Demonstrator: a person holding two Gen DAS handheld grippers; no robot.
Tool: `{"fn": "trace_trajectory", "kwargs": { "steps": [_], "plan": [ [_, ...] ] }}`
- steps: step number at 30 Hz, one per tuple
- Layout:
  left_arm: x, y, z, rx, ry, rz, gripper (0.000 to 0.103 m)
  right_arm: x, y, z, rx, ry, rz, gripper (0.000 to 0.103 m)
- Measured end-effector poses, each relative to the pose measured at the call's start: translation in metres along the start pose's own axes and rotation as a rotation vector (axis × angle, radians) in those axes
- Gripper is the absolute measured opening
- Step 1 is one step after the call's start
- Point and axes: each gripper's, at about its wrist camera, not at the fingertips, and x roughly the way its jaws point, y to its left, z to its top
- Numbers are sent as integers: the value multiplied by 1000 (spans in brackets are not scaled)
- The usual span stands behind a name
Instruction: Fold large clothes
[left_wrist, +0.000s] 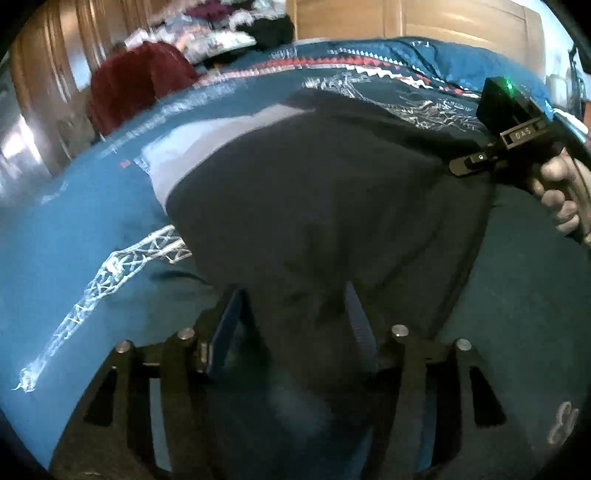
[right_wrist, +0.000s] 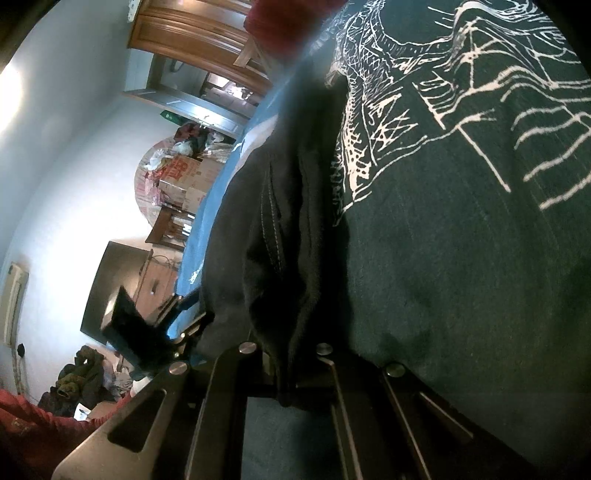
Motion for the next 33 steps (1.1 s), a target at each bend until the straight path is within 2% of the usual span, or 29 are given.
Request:
{"fn": "trace_trajectory", "kwargs": {
  "steps": [3, 6, 10, 11, 13, 15, 17, 19, 20, 21, 23, 25, 26, 27, 28, 30, 32, 33],
  "plan": [
    [-17, 0, 2, -61, -32, -1, 55, 0, 2, 0, -3, -1, -13, 0],
    [-4, 0, -13, -112, 29, 2, 58, 1, 1, 1, -4, 1, -14, 0],
    [-13, 11, -4, -186, 44, 18, 66, 1, 7, 3, 7, 18, -39, 0],
    [-23, 13, -3, -214, 43, 33, 66, -1, 16, 3, -11, 25, -85, 4],
    [-42, 15, -9, -257, 39, 73, 67, -14, 47, -1, -101, 5, -198, 32],
    [-63, 21, -24, -338, 38, 125, 72, -35, 85, -14, -221, -49, -298, 43],
    [-72, 27, -39, -409, 52, 173, 77, -48, 111, -31, -319, -89, -423, 45],
    [-73, 34, -59, -519, 89, 210, 81, -47, 122, -47, -401, -101, -611, 61],
    [-70, 36, -66, -559, 110, 216, 83, -42, 119, -53, -421, -92, -705, 62],
    [-62, 37, -74, -590, 143, 221, 87, -40, 112, -55, -420, -80, -751, 62],
    [-50, 34, -82, -596, 146, 217, 93, -38, 94, -57, -384, -77, -861, 62],
    [-41, 30, -80, -559, 143, 210, 103, -41, 77, -56, -332, -81, -908, 63],
    [-38, 29, -78, -551, 156, 220, 103, -45, 68, -58, -313, -99, -897, 64],
    [-39, 28, -78, -546, 158, 224, 103, -46, 63, -59, -328, -118, -880, 71],
    [-39, 28, -78, -543, 155, 226, 103, -42, 62, -60, -364, -114, -873, 82],
    [-38, 28, -79, -543, 148, 224, 103, -26, 63, -66, -471, -106, -906, 95],
    [-36, 28, -78, -537, 150, 232, 103, -20, 63, -67, -501, -110, -942, 99],
    [-38, 25, -78, -534, 150, 237, 103, -21, 62, -67, -492, -113, -932, 99]
  ]
}}
